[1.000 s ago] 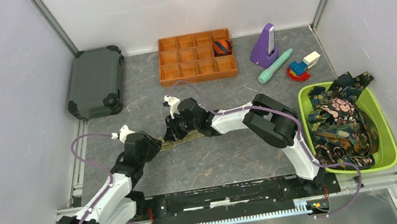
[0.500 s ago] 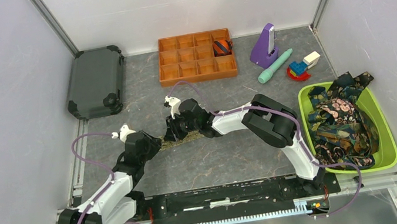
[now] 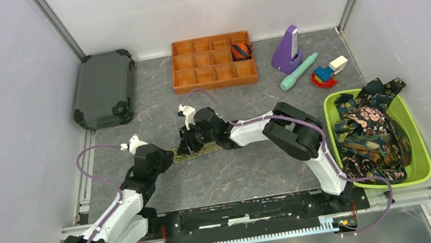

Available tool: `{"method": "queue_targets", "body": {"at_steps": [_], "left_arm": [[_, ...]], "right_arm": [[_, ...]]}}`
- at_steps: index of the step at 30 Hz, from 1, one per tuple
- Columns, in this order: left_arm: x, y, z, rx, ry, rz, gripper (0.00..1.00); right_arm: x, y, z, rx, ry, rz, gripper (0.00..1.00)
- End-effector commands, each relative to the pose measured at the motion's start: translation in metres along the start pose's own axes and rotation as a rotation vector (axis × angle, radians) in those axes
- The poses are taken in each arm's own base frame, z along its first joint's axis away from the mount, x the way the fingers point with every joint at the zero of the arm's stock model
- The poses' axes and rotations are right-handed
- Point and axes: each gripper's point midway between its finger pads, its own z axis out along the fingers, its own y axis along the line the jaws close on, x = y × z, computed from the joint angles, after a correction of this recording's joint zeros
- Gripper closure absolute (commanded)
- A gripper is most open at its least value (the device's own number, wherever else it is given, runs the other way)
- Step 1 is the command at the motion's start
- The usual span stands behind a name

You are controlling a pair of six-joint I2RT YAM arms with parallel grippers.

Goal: Roll the ties
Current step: Roll the tie at the center of the board.

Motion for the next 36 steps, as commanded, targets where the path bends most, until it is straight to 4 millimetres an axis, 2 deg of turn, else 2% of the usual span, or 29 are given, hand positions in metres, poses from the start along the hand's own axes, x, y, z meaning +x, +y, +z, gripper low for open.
{"method": "queue_targets", "body": {"at_steps": [1,6,11,20,26,31,36], "left_arm": [[-0.01,-0.006,-0.006,-0.011,-0.001,0.066,0.98],[-0.013,-0.004,-0.01,-0.076,0.007,0.133,0.98],[-0.019,-0.009,-0.016,-0.12,-0.032,0.211,0.98],[-0.021,-0.024,-0.022,-0.193,-0.078,0.346,0.98],[-0.024,-0.031,-0.028,-0.234,-0.111,0.414,0.98],[-0.029,-0.031,-0.033,-0.278,-0.13,0.474,0.98],[-0.033,-0.03,-0.038,-0.316,-0.146,0.525,0.98]], "right_arm": [[-0.015,0.012,-0.014,-0.003,-0.016,-0.034,0.62],[-0.025,0.018,-0.027,0.002,-0.044,-0.051,0.59],[-0.029,0.024,-0.033,-0.011,-0.062,-0.042,0.65],[-0.018,0.028,-0.019,-0.044,-0.037,-0.019,0.76],[-0.011,0.032,-0.007,-0.064,-0.021,-0.006,0.77],[-0.014,0.045,0.003,-0.112,-0.025,0.002,0.77],[-0.014,0.048,0.003,-0.129,-0.027,0.005,0.78]]}}
